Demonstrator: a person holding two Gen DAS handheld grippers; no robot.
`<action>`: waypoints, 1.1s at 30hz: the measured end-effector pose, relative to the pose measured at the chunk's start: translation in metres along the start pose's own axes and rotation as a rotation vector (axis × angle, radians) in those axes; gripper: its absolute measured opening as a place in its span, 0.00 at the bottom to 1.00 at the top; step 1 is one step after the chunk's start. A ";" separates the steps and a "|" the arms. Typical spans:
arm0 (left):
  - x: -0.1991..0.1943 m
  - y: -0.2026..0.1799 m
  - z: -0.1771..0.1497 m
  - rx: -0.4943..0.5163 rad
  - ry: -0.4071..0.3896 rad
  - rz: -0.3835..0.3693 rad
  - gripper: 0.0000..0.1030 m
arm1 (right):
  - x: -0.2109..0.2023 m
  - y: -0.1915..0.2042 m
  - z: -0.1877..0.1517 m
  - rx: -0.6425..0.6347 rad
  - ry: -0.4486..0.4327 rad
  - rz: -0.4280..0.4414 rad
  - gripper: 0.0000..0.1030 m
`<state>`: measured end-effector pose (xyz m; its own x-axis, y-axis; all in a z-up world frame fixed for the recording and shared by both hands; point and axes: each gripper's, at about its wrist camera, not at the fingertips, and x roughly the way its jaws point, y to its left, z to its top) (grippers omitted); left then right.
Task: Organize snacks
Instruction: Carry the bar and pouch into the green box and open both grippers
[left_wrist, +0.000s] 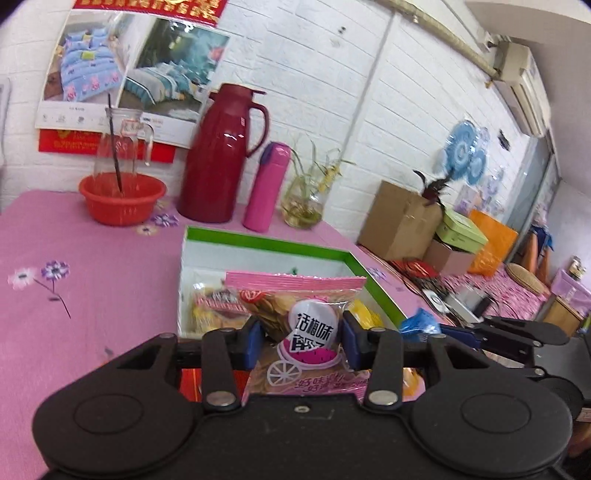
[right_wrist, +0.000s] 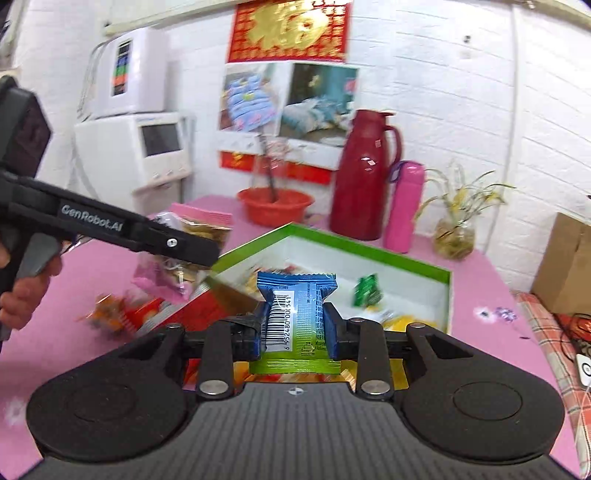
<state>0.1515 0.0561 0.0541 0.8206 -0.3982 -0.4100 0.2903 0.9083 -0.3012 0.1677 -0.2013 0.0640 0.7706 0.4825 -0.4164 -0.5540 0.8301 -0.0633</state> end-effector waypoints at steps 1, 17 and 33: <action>0.006 0.002 0.005 -0.013 -0.004 0.003 0.28 | 0.006 -0.006 0.003 0.019 -0.002 -0.013 0.50; 0.098 0.041 0.045 -0.144 0.044 0.045 0.28 | 0.092 -0.075 0.013 0.157 0.040 -0.169 0.50; 0.100 0.049 0.038 -0.159 -0.007 0.084 1.00 | 0.110 -0.067 0.005 0.065 0.067 -0.159 1.00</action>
<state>0.2667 0.0654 0.0310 0.8419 -0.3208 -0.4339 0.1395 0.9062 -0.3992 0.2911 -0.2025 0.0268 0.8229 0.3259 -0.4654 -0.4037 0.9118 -0.0753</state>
